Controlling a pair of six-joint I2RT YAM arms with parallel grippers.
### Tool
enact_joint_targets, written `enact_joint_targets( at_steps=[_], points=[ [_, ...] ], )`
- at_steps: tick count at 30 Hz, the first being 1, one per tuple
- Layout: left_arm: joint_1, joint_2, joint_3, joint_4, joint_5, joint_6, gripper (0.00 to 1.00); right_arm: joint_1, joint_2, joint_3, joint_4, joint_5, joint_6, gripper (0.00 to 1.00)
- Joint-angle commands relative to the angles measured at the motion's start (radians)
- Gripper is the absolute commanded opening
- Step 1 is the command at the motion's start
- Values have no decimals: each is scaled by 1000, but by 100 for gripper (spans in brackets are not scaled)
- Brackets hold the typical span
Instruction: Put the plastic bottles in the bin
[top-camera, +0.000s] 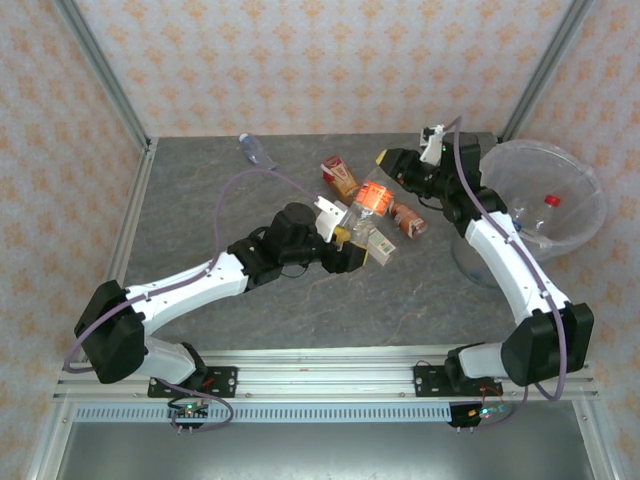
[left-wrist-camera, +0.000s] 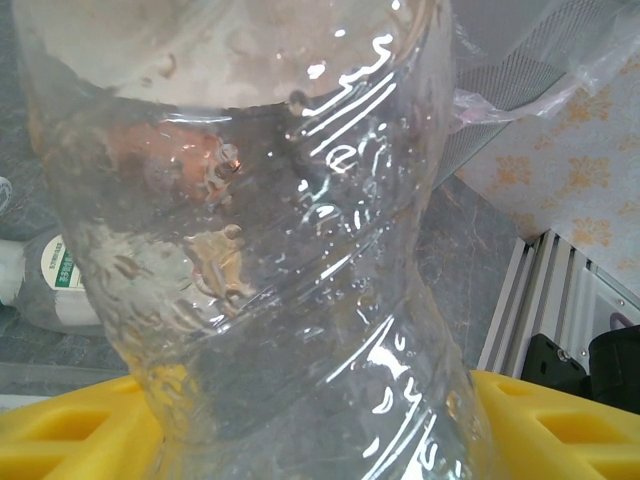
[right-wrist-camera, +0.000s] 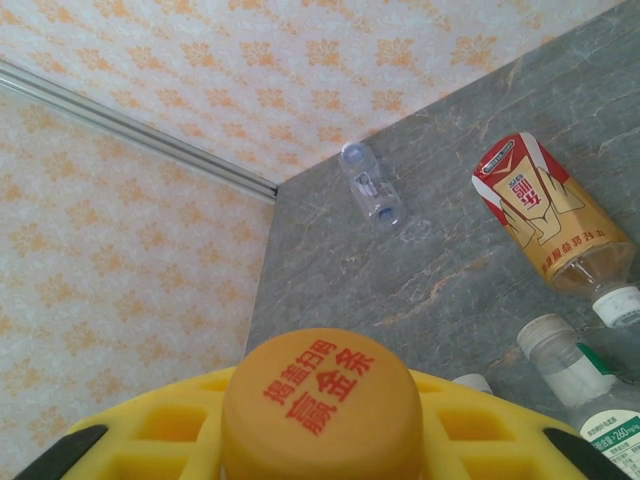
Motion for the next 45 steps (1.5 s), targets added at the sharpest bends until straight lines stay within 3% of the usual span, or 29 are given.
enact_joint_targets(
  at_steps=[1, 4, 8, 11, 16, 19, 23, 30, 45],
  points=[
    [-4, -43, 1, 45, -6, 2, 46, 4, -50, -24, 51, 33, -47, 0],
    [-3, -45, -7, 48, -28, -6, 57, 4, -62, -29, 56, 38, -49, 0],
    [-3, -54, -10, 50, -29, -7, 87, 4, -82, -43, 63, 73, -52, 0],
    [-3, -69, -15, 59, -7, -2, 100, 4, -102, -55, 62, 118, -69, 0],
    [-2, -115, -58, 87, -74, -3, 100, 4, -144, -48, 11, 263, -137, 0],
    [-1, -175, -123, 155, -205, -28, 100, 4, -187, -46, -4, 353, -180, 0],
    [-2, -247, -189, 184, -429, -52, 100, 4, -229, -49, -8, 445, -230, 0],
    [2, -275, -223, 65, -864, -204, 100, 4, -311, -68, 41, 562, -273, 0],
    [18, -201, -212, -42, -984, -334, 100, -21, -480, -129, 205, 795, -246, 0]
  ],
)
